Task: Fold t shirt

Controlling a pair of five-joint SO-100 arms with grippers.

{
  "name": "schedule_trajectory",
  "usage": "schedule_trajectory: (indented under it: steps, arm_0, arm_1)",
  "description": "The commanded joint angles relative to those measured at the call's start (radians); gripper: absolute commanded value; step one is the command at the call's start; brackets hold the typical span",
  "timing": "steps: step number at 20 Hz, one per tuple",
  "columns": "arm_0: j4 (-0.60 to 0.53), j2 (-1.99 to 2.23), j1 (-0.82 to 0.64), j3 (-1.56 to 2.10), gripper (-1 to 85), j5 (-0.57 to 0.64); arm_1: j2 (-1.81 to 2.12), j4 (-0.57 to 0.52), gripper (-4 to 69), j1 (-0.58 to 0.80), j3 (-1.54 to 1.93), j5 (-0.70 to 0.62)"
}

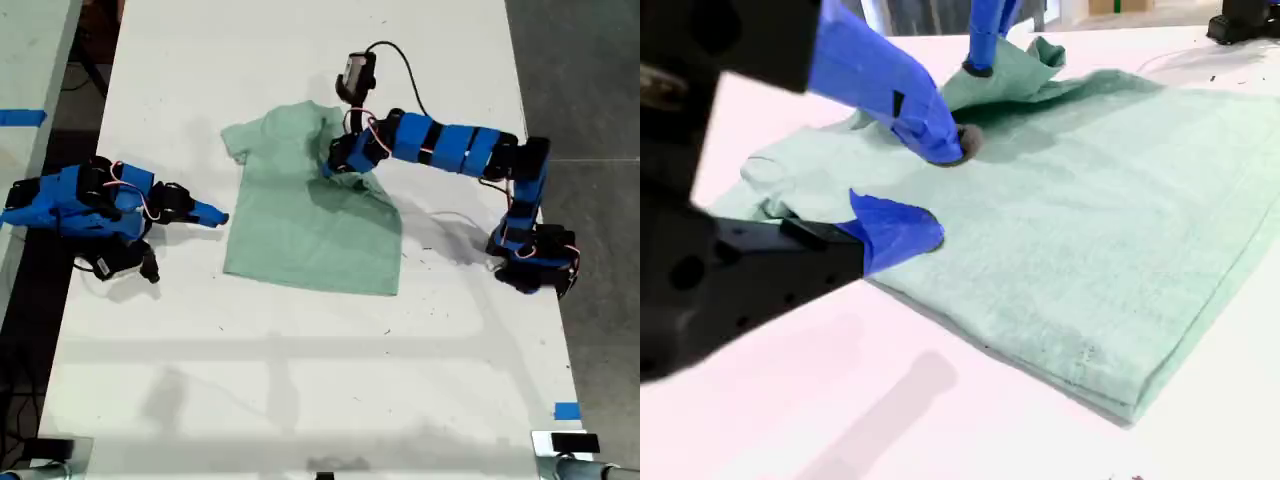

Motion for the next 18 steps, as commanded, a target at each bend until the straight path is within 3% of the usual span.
schedule_trajectory:
  steps: [1, 4, 6, 7, 10, 14, 18]
  arm_0:
    - [-0.017, 0.006, 0.002, 0.005, 10.3, 0.005]
    - [-0.017, 0.006, 0.002, 0.005, 10.3, 0.005]
    - [-0.017, 0.006, 0.002, 0.005, 10.3, 0.005]
    - [-0.017, 0.006, 0.002, 0.005, 10.3, 0.005]
    - [-0.017, 0.006, 0.002, 0.005, 10.3, 0.005]
    - [-0.017, 0.006, 0.002, 0.005, 10.3, 0.005]
    - [-0.017, 0.006, 0.002, 0.005, 10.3, 0.005]
  arm_1:
    - [0.046, 0.106, 25.5, 0.023, -0.156, 0.017]
    - [0.282, 0.291, 27.0, 0.110, -0.109, 0.005]
    - [0.497, 0.454, 0.8, 0.129, -0.031, 0.049]
    - [0.643, 0.494, 0.9, 0.100, 0.069, 0.075]
    - [1.201, 0.411, 0.9, -0.063, 0.640, 0.204]
    - [2.105, 0.207, 1.0, -0.321, 1.572, 0.298]
    - [2.200, 0.158, 1.2, -0.342, 1.914, 0.307]
